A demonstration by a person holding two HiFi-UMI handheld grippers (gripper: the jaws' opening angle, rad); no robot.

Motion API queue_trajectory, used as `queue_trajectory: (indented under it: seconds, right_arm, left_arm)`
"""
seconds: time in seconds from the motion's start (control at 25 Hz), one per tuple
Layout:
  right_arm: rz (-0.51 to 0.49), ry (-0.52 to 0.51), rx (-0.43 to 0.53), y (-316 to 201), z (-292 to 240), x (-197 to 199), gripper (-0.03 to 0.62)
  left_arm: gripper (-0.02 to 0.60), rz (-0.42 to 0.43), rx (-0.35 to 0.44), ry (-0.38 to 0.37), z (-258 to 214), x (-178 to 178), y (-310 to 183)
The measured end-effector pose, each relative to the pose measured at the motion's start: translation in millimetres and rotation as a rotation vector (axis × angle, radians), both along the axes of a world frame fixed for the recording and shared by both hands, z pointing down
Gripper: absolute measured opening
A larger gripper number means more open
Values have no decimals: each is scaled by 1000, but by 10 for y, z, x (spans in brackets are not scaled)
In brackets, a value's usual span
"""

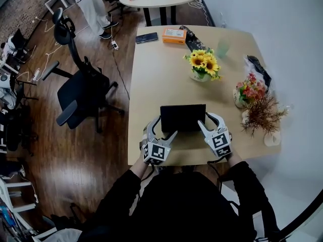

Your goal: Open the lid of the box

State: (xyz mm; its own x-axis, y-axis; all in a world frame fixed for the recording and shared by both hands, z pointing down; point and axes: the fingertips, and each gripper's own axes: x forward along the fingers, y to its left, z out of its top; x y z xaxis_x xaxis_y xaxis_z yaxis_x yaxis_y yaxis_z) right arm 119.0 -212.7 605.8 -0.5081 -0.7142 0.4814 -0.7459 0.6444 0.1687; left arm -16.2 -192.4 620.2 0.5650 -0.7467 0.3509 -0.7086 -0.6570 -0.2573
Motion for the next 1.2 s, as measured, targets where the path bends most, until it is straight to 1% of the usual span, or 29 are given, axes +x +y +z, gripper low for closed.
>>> queue_trajectory:
  seconds: [0.04, 0.12, 0.16, 0.2, 0.24, 0.36, 0.4, 0.44, 0.52, 0.56, 0.6, 0.64, 0.72, 0.76, 0.8, 0.88, 0.92, 1.0, 1.12, 1.2]
  right_arm:
    - [-14, 28, 34, 45, -51, 11, 167]
    - [-36, 57, 69, 152, -139, 17, 166]
    - [-42, 59, 75, 206, -176, 13, 166]
    - [-44, 57, 77, 256, -207, 8, 166]
    - [-45, 53, 78, 303, -234, 5, 167]
    - [-69, 67, 87, 471, -298, -4, 181]
    - [-104, 90, 92, 562, -318, -38, 184]
    - [-155, 122, 98, 674, -334, -104, 152]
    - [-255, 179, 114, 916, -336, -255, 149]
    - [-282, 190, 112, 1020, -325, -288, 149]
    - [-283, 183, 102, 1099, -315, -277, 149]
    - [-264, 165, 85, 1154, -309, -226, 146]
    - [-201, 128, 48, 1222, -299, -37, 144]
    - [-173, 125, 33, 1257, -281, 80, 144]
    - [-149, 133, 18, 1300, -248, 203, 127]
    - [-108, 157, -17, 1405, -150, 440, 127]
    - [-85, 160, -38, 1455, -101, 550, 158]
    - [-24, 143, -65, 1504, -62, 743, 156]
    - [70, 89, -55, 1422, -147, 877, 156]
    - [96, 42, -24, 1307, -303, 836, 156]
  left_arm:
    - [383, 10, 46, -53, -9, -12, 24]
    - [368, 37, 112, -160, -4, -56, 96]
    - [352, 52, 136, -201, -4, -87, 136]
    - [332, 67, 156, -226, -18, -115, 177]
    - [306, 80, 170, -239, -42, -134, 216]
    - [301, 115, 178, -246, -108, -130, 337]
    - [301, 125, 177, -244, -119, -120, 387]
    - [301, 137, 176, -243, -126, -110, 446]
    - [301, 166, 183, -246, -144, -87, 582]
    - [301, 181, 188, -251, -149, -77, 660]
    - [301, 196, 190, -259, -141, -68, 742]
    - [301, 212, 185, -269, -115, -60, 826]
    - [301, 238, 153, -284, -11, -53, 976]
    - [301, 238, 128, -282, 50, -63, 1033]
    - [301, 228, 101, -274, 107, -86, 1076]
    - [301, 188, 54, -253, 191, -159, 1135]
    - [301, 168, 36, -246, 219, -196, 1159]
    - [301, 133, 2, -241, 267, -274, 1208]
    - [301, 76, -51, -214, 278, -455, 1245]
    - [301, 10, -82, -149, 169, -590, 1206]
